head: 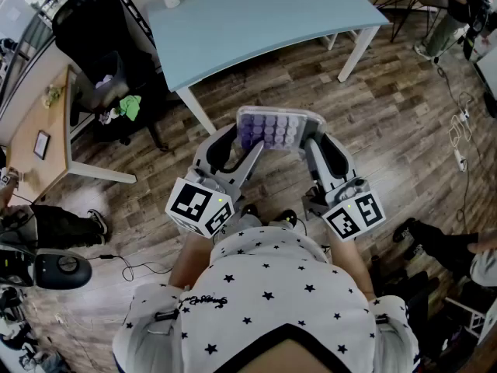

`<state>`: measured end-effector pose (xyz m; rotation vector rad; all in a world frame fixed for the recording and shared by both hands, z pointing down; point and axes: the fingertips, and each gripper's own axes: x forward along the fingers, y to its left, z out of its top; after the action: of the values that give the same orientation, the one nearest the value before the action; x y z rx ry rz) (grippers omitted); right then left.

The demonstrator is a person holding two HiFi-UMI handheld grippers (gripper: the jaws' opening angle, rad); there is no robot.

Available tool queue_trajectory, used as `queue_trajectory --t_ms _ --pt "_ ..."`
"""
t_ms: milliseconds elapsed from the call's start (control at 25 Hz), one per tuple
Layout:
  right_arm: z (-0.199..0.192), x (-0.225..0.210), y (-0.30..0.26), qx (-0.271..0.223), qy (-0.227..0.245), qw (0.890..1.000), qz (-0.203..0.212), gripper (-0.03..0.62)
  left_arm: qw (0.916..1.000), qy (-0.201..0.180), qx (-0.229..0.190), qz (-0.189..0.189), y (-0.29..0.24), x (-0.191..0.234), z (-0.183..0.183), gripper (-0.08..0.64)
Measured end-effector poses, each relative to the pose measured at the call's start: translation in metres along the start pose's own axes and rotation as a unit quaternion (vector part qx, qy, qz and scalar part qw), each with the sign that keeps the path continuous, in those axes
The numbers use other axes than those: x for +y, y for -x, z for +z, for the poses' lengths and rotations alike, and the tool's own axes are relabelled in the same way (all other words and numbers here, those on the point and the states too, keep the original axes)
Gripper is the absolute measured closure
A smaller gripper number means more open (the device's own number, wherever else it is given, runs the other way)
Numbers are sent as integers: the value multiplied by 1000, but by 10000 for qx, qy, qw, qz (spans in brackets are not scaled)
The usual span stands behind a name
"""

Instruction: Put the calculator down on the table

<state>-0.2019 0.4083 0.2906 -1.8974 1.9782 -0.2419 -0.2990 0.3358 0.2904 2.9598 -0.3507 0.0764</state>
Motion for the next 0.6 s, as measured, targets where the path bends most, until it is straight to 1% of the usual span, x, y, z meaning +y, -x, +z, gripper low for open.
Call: queue_trajectory --t_ms 360,600 --pt "4 -6 4 -73 -25 10000 20 517 10000 -5 25 54 -6 -5 0 347" --pt "7 -25 13 -71 -84 9999 -59 517 10000 -24 51 -21 -24 -17 -5 347"
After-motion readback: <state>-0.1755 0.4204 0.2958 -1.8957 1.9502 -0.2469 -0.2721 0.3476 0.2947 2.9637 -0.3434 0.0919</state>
